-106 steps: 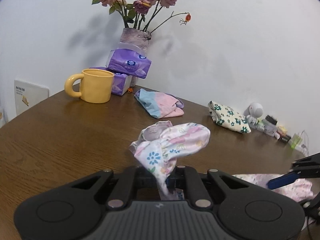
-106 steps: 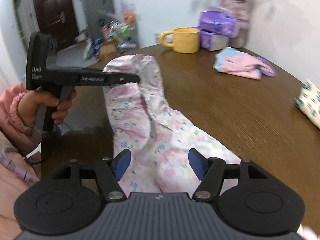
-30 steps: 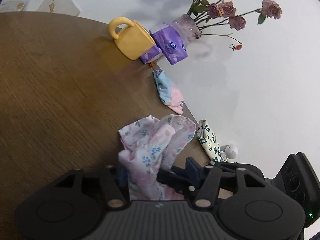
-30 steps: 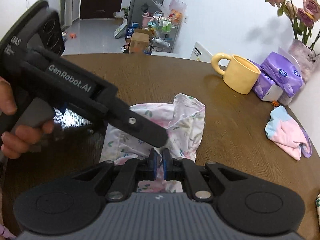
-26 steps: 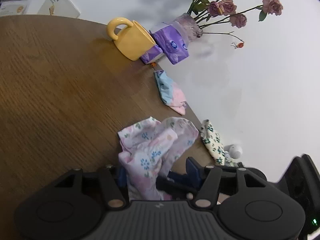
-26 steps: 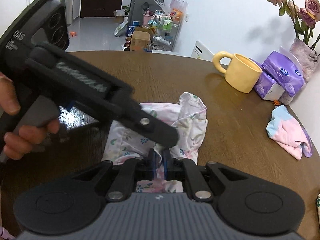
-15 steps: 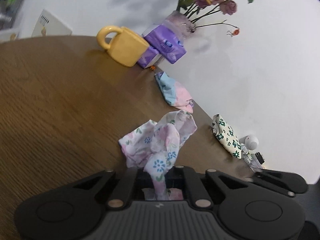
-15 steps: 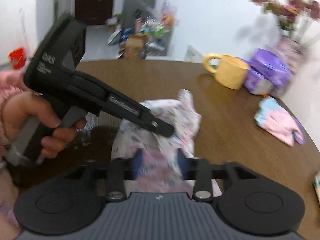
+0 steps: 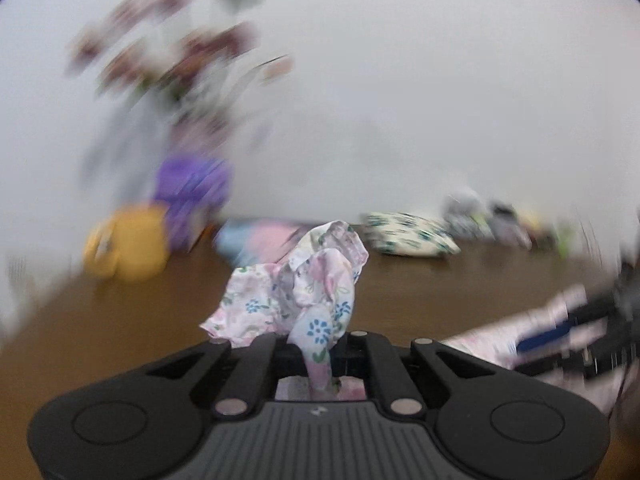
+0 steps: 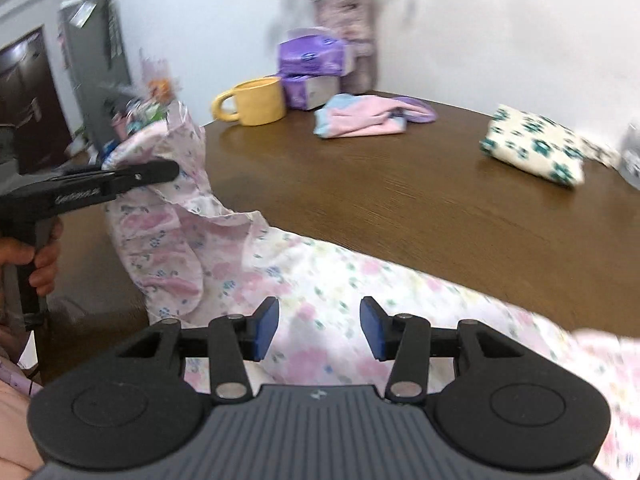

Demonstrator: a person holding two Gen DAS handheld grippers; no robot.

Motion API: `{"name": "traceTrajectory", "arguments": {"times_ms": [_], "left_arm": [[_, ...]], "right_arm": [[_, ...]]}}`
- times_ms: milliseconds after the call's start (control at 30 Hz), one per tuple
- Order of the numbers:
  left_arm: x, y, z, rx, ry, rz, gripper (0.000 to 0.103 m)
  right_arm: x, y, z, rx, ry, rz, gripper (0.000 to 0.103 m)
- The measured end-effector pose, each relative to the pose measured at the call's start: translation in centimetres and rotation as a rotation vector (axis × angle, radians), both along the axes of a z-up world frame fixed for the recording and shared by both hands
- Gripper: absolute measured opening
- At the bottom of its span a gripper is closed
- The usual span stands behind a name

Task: Fold clothes
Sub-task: 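Lift the held dress up with both grippers, then lay the dress back on the table and open both grippers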

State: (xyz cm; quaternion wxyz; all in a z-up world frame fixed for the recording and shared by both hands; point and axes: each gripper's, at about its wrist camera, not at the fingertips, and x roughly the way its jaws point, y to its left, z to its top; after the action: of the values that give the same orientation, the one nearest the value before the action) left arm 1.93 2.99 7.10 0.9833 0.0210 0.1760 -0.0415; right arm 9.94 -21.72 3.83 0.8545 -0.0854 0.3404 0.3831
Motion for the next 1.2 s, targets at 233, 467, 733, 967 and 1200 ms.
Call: {"name": "traceTrajectory", "arguments": {"times_ms": [233,467,733,967,1200], "left_arm": [[1.0,-11.3,-1.9,0.442,0.067,-0.275,0.006],[1.9,-15.3,-4.3,0.51,0.129,-0.332,0.016],[0.4,-13.9,-3.2,0.324,0.164,-0.422,0.052],[-0.4,-10.5,-0.2,0.039,0.151,-0.521,0.062],[-1.8,-3.4,1.4,-0.066,0.143,-0.392,0.061]], "right_arm": [[-1.0,-3.2,0.6,0.049,-0.033,-0.06,0.047],[-1.6,-5.5,0.2,0.103,-0.034,-0.077,0.047],[-1.6,-6.0,-0.9,0.141,0.0,-0.088,0.047],[-2.0,-6.2,-1.3,0.154,0.021,-0.125,0.047],[-2.5,-6.1,-0.5,0.173,0.028,-0.134,0.047]]}}
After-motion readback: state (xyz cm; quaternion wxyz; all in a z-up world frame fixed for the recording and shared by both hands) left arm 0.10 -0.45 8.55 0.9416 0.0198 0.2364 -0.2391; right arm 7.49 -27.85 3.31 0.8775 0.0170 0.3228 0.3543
